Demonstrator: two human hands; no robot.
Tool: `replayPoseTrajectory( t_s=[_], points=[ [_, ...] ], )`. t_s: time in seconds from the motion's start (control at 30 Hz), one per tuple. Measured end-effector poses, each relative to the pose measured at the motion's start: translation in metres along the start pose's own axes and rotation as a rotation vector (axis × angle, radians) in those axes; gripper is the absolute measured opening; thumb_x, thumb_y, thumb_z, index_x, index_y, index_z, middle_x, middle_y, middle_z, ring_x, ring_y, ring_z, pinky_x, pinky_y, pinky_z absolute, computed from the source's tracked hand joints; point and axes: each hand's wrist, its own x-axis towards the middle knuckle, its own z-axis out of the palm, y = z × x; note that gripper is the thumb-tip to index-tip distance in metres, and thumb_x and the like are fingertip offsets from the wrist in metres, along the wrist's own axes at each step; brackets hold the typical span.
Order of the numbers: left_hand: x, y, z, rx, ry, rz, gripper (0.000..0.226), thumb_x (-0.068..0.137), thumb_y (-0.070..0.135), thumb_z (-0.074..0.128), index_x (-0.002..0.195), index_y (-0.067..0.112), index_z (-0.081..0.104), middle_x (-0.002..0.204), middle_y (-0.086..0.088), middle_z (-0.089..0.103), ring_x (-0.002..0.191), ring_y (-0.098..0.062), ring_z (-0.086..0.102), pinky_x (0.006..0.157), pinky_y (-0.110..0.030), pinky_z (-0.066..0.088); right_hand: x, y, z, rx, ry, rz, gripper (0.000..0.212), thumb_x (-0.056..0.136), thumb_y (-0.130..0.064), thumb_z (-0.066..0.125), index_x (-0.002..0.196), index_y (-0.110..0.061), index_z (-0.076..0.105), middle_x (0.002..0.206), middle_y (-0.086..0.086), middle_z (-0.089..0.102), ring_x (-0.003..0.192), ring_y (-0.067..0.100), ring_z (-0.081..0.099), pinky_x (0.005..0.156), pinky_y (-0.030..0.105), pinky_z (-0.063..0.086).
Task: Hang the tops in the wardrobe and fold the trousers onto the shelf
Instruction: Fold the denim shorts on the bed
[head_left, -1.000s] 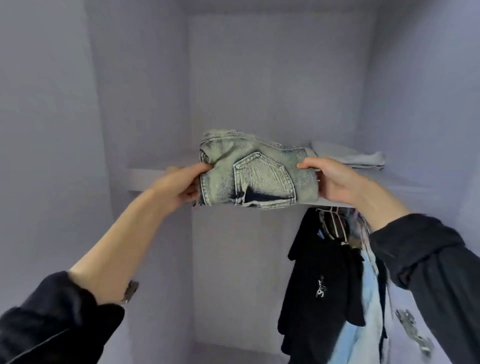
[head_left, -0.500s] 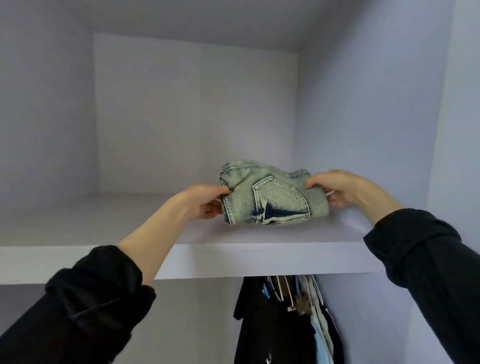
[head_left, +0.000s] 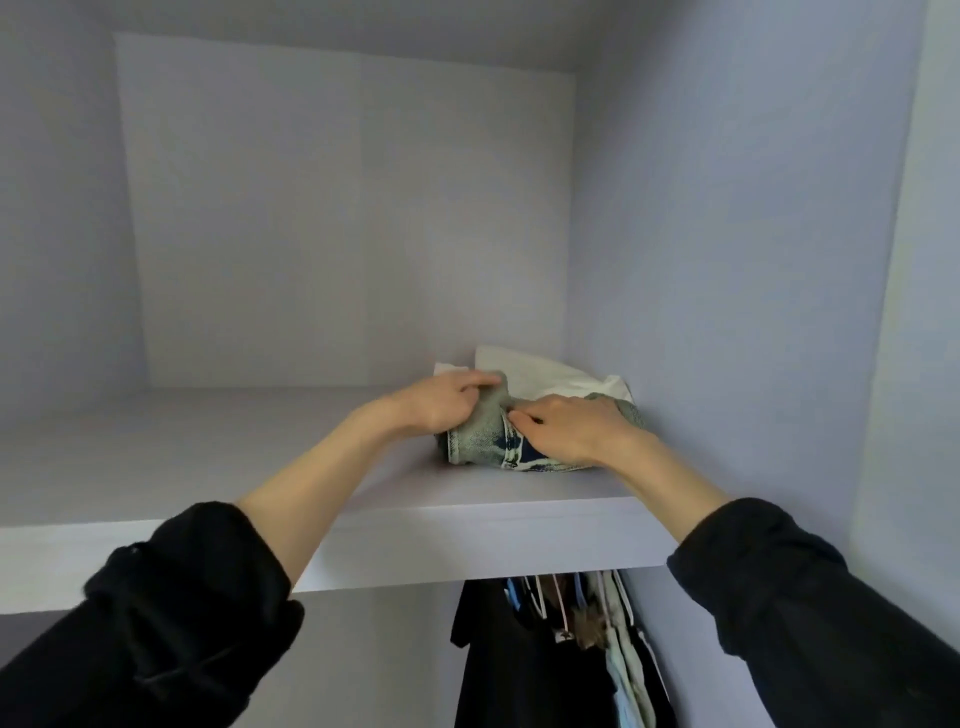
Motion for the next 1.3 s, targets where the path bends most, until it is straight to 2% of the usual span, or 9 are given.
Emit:
replayPoseTrajectory(
  t_s=[0.2,0.43,0.53,0.63,0.77,0.9,1.03,1.13,1.3],
  points=[
    [0.028,0.008,0.017,0.074,-0.222,-0.113,0.061,0.098,0.053,0.013,0.143,0.022,0.039,0.152,-0.004,0.033,0.139,-0.021,0.03,0.116,-0.034,0.017,0.005,0.025,-0.003,0.004,-0.052,-0.022,0.045,0.1,-0.045,0.011,0.144,-0.05,0.02,0.154,-0.011,0.027,0.141,0.019,0.027,0.115,0.048,0.015],
    [0.04,0.018,0.037,0.164,-0.147,0.001,0.049,0.104,0.035,0.01,0.15,0.023,0.018,0.157,0.001,0.018,0.144,-0.015,0.016,0.116,-0.028,0.01,0.012,0.05,0.004,0.011,-0.036,0.007,0.045,0.1,-0.043,0.01,0.144,-0.049,0.019,0.154,-0.017,0.022,0.143,0.014,0.021,0.116,0.051,0.005],
    [0.036,0.022,0.037,0.289,-0.018,0.031,0.048,0.103,0.033,0.014,0.149,0.024,0.021,0.159,0.003,0.011,0.145,-0.016,0.009,0.118,-0.038,0.007,0.014,0.051,0.004,-0.003,-0.043,0.019,0.047,0.1,-0.042,0.011,0.145,-0.046,0.021,0.155,-0.017,0.02,0.143,0.013,0.02,0.115,0.051,0.008],
    [0.026,0.025,0.044,0.22,-0.008,0.101,0.046,0.103,0.033,0.02,0.145,0.021,0.033,0.155,0.0,0.025,0.145,-0.019,0.015,0.117,-0.035,0.013,0.011,0.05,0.005,0.064,-0.002,0.035,0.047,0.1,-0.035,0.013,0.144,-0.042,0.027,0.154,-0.013,0.027,0.141,0.016,0.027,0.113,0.048,0.016],
    [0.025,0.028,0.044,0.222,-0.082,0.029,0.046,0.103,0.031,0.018,0.141,0.014,0.037,0.152,-0.01,0.03,0.144,-0.023,0.018,0.116,-0.038,0.016,-0.002,0.048,0.005,0.225,0.227,0.114,0.04,0.101,-0.022,0.025,0.133,-0.02,0.05,0.136,0.008,0.053,0.119,0.028,0.052,0.098,0.037,0.04],
    [0.009,0.039,0.036,0.222,0.019,0.117,0.037,0.102,0.029,0.024,0.124,0.009,0.046,0.132,-0.015,0.047,0.13,-0.028,0.035,0.109,-0.043,0.026,-0.038,0.036,-0.008,0.433,0.406,0.088,0.04,0.096,-0.02,0.041,0.133,-0.025,0.054,0.114,0.008,0.067,0.065,0.01,0.057,0.07,0.023,0.041],
    [-0.032,0.042,0.042,0.128,0.127,0.238,0.044,0.1,0.025,0.035,0.141,0.009,0.037,0.15,-0.01,0.034,0.14,-0.023,0.025,0.114,-0.041,0.022,-0.096,0.01,-0.01,0.5,0.552,0.076,0.043,0.094,-0.008,0.039,0.134,-0.017,0.052,0.121,0.011,0.063,0.099,0.027,0.061,0.091,0.036,0.047],
    [-0.075,0.053,0.049,-0.04,0.224,0.291,0.048,0.099,0.019,0.041,0.146,0.011,0.031,0.154,-0.007,0.027,0.143,-0.019,0.021,0.115,-0.028,0.015,-0.15,-0.007,-0.002,0.596,0.601,0.168,0.04,0.094,-0.005,0.04,0.129,-0.015,0.055,0.127,0.002,0.061,0.116,0.018,0.056,0.097,0.022,0.039],
    [-0.186,0.08,0.087,-0.295,0.092,0.388,0.043,0.099,0.018,0.041,0.142,0.016,0.038,0.143,-0.001,0.043,0.129,-0.016,0.04,0.103,-0.021,0.027,-0.268,-0.03,0.042,0.611,0.519,0.381,0.037,0.094,-0.005,0.041,0.127,-0.012,0.056,0.122,0.003,0.063,0.112,0.018,0.057,0.097,0.023,0.039]
  ],
)
